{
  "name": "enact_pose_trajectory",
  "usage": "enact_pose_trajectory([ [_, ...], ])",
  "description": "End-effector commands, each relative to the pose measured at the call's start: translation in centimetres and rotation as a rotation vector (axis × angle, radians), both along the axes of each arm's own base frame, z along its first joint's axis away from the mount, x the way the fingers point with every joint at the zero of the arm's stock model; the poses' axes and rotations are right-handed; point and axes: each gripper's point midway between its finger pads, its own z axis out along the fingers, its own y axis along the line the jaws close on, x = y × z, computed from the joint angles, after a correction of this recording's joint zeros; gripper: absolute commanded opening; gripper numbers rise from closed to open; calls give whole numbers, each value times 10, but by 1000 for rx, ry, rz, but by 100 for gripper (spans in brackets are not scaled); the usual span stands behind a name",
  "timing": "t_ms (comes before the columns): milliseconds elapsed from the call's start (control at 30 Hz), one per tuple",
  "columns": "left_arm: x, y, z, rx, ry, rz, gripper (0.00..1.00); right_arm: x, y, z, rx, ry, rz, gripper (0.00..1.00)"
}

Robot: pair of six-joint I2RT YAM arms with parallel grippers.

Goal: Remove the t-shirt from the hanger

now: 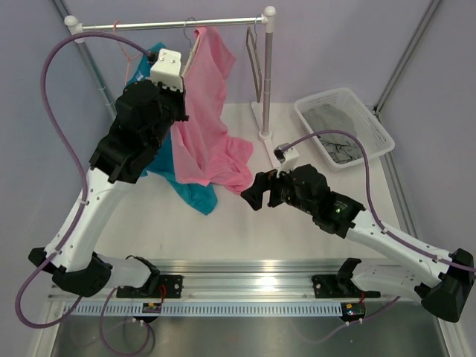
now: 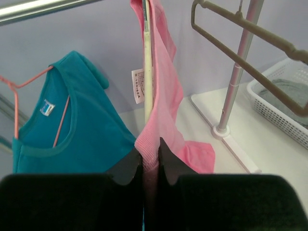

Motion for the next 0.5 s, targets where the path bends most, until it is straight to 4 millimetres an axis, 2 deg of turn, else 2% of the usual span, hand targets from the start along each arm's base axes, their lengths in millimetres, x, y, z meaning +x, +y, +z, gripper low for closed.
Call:
enact_pose_trajectory([
  [0,-38,14,43,-148,-100,-39,0,-13,14,19,41,-43,113,99],
  [133,-57,27,18,-155,-20,-24,0,-31,21,34,60,-44,224,99],
  [200,-72,20,-2,-174,50,-88,0,-34,20,43,78,-71,239,99],
  [233,-85,22,-17,-181,77,-115,0,-35,16,51,85,-100,238,99],
  [300,-105,17,-32,-230,111,-183,0,-41,12,59,76,-115,260,99],
  [333,-112,19,-37,-249,113,-191,0,-44,9,79,90,-152,273,100],
  [367,-123,24,-51,-261,124,-198,0,-46,7,88,95,-166,275,100],
  [400,-131,23,-57,-287,140,-218,0,-48,3,93,91,-163,270,99],
  [433,-137,24,-65,-291,161,-227,0,-50,-1,116,120,-200,265,99],
  [467,-147,25,-75,-311,177,-243,0,-52,-3,126,132,-217,268,99],
])
